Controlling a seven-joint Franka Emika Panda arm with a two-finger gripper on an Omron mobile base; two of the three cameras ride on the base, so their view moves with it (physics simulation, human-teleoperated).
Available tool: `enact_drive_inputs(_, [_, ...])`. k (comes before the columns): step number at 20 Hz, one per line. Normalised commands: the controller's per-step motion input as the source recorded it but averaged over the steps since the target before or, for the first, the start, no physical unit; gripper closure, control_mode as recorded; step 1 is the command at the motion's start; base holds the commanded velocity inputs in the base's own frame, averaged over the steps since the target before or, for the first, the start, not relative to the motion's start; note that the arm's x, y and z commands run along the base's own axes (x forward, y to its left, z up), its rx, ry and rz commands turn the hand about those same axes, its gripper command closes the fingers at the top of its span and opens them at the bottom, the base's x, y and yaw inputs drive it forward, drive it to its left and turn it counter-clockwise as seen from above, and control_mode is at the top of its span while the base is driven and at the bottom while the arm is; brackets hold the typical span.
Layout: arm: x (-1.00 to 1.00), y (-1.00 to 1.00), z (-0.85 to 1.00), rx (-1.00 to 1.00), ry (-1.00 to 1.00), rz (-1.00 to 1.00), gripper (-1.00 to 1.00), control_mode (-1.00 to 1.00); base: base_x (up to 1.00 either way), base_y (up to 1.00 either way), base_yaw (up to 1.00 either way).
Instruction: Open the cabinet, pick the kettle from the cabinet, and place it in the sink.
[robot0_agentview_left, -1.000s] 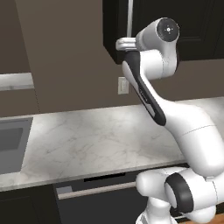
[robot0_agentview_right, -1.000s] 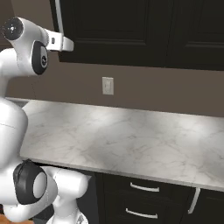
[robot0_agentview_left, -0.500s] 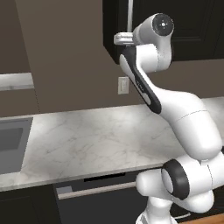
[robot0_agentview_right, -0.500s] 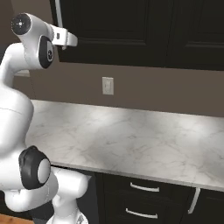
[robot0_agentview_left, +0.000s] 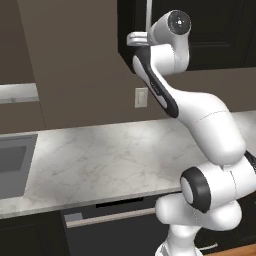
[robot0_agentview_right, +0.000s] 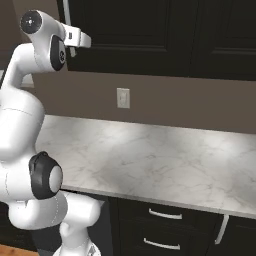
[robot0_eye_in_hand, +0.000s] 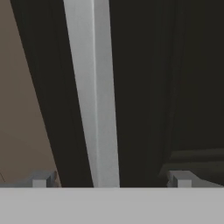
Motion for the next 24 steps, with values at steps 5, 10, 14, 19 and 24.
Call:
enact_drive_inputs(5, [0.32, 0.08, 0.04, 0.03, 0.0, 0.0, -1.0, -1.0, 0.0, 0.0, 0.0])
enact_drive_inputs(10, [0.32, 0.1, 0.0, 0.01, 0.0, 0.0, -1.0, -1.0, 0.0, 0.0, 0.0])
enact_drive_inputs(14, [0.29, 0.04, 0.0, 0.02, 0.0, 0.0, -1.0, -1.0, 0.0, 0.0, 0.0])
enact_drive_inputs(19, [0.3, 0.08, 0.0, 0.0, 0.0, 0.0, 1.0, -1.0, 0.0, 0.0, 0.0])
enact_drive_inputs(24, [0.25, 0.15, 0.0, 0.0, 0.0, 0.0, 1.0, -1.0, 0.0, 0.0, 0.0])
